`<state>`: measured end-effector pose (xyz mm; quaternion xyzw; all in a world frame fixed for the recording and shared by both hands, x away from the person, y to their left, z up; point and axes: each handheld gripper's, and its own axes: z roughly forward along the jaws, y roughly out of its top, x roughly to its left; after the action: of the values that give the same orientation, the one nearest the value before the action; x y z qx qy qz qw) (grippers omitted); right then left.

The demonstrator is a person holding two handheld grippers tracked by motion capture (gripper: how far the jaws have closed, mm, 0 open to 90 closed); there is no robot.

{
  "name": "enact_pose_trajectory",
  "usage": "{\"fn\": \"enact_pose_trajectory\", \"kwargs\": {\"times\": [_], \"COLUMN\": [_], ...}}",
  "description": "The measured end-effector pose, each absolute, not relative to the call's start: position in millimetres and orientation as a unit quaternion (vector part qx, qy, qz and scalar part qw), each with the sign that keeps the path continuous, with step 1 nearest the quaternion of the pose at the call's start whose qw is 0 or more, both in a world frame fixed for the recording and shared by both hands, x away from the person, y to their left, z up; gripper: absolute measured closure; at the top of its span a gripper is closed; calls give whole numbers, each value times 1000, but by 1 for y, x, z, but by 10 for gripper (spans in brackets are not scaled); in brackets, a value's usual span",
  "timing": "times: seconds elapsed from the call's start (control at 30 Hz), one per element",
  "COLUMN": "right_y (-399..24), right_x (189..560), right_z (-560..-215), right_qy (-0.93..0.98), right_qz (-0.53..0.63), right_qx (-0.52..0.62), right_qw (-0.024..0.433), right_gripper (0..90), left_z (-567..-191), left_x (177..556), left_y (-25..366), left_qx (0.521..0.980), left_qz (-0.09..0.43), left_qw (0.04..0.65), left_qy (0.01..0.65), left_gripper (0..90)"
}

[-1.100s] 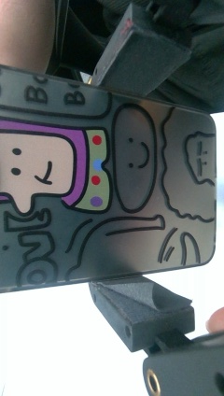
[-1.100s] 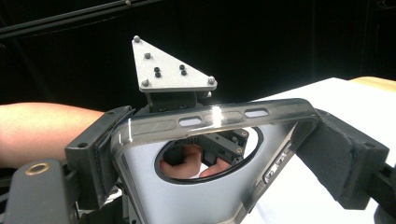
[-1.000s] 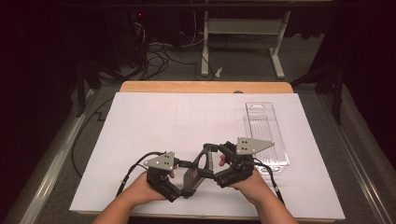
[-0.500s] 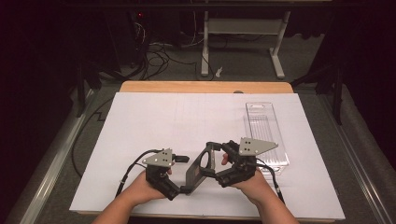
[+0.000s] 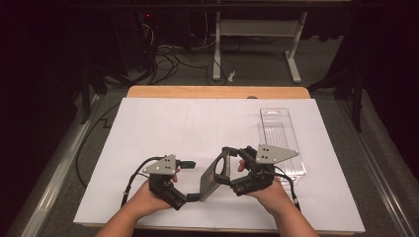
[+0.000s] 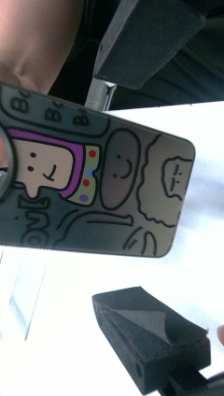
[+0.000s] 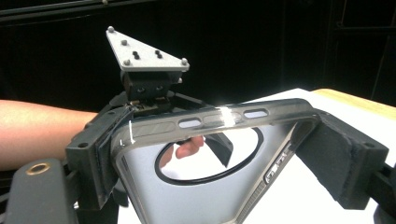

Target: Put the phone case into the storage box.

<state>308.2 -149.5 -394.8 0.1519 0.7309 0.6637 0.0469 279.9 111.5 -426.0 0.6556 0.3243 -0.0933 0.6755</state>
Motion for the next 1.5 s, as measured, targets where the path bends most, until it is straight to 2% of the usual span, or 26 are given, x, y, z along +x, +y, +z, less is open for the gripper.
{"fn": "enact_pose_trajectory", "kwargs": {"times": [0.6,0.87,1.4,1.5], "right_y": [-162,-165,-173,-177], "right_x": [304,302,299,299], "right_z": [-389,-389,-393,-393], "right_qy": [727,730,726,721], "right_qz": [660,650,635,634], "right_qx": [166,177,215,227], "right_qw": [88,110,155,163], "right_gripper": [151,150,149,149], "left_z": [-428,-433,-436,-438], "left_x": [286,294,300,298], "left_y": [133,143,165,167], "left_qx": [633,604,580,581], "left_qz": [-2,24,68,67], "left_qw": [676,680,682,689], "left_qy": [377,415,440,427], "left_gripper": [2,2,3,58]}}
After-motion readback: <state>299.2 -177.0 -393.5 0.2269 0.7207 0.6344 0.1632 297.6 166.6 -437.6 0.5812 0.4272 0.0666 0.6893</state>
